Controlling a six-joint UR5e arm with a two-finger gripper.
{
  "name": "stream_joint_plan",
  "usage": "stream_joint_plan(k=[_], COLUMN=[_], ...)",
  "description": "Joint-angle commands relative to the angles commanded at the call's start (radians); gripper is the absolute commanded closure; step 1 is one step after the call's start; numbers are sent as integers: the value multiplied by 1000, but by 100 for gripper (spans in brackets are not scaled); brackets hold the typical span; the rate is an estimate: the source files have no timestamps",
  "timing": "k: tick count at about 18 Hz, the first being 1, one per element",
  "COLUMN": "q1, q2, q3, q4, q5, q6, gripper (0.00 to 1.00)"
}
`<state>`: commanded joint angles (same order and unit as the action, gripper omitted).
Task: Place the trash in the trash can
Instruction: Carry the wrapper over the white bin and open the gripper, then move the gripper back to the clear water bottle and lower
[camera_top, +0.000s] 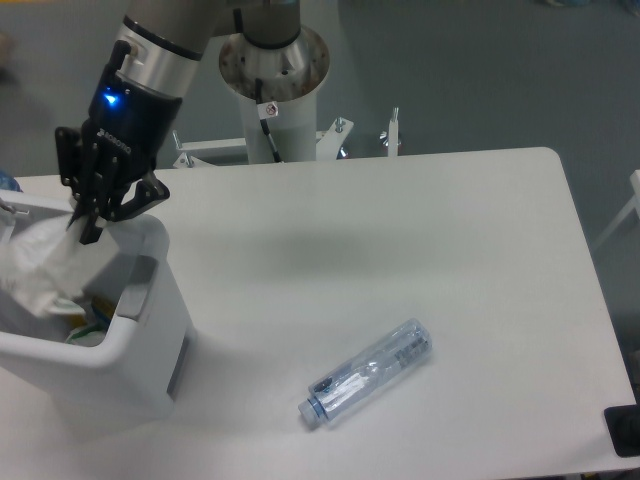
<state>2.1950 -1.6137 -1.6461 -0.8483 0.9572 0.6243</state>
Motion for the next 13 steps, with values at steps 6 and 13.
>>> stream_joint_plan(k=[6,13], q1=[162,244], q2=[-113,-388], q3=[84,204], q4=[-2,-6], q5=[2,125], q6=[-2,173], gripper=[0,0])
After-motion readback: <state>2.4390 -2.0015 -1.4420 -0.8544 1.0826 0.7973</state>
